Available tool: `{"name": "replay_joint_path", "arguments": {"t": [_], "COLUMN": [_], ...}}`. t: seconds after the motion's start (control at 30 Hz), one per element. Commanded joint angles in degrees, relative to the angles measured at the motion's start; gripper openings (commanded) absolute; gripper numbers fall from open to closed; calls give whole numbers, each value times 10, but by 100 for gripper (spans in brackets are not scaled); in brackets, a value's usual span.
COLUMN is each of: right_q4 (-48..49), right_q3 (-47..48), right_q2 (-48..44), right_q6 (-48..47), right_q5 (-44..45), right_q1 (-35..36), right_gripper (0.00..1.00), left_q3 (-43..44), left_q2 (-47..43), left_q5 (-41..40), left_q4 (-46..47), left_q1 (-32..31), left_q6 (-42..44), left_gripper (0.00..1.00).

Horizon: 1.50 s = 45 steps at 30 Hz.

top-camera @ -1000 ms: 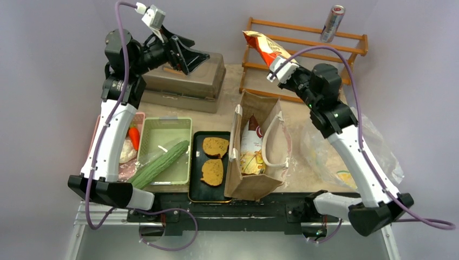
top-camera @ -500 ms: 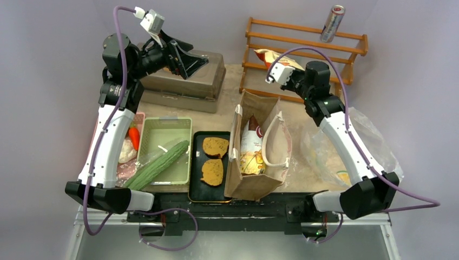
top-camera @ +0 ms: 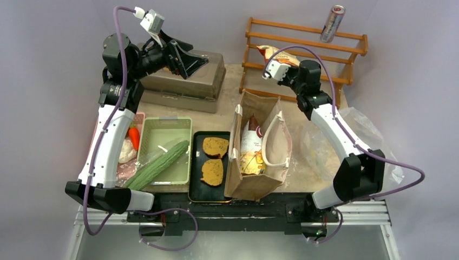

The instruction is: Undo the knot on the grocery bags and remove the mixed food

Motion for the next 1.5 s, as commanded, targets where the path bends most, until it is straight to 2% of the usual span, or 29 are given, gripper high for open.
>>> {"name": "replay_joint_path", "arguments": {"t": [0.0, 0.5, 1.03, 1.2, 1.47], "right_q4": [129, 244, 235, 182, 72], "right_q3": [7, 63, 119, 123, 138], "right_q2": [22, 168, 256, 235, 169], "right_q6": [-30, -64, -102, -75, -19], "right_q5": [18, 81, 89, 73, 5], "right_q1": [1, 40, 65, 66, 67], "right_gripper": [0, 0, 0, 40, 53], "left_q3": [-2, -4, -2, -1, -5], "left_q2": [-8, -13, -12, -10, -9], "left_q5": [-10, -14, -11, -10, -6], "left_q4": [4, -13, -26, -27, -27], "left_q1": [3, 3, 3, 3, 3], "left_q6": [3, 21, 35, 35, 33], "left_gripper": [100, 100, 100, 100, 100]}}
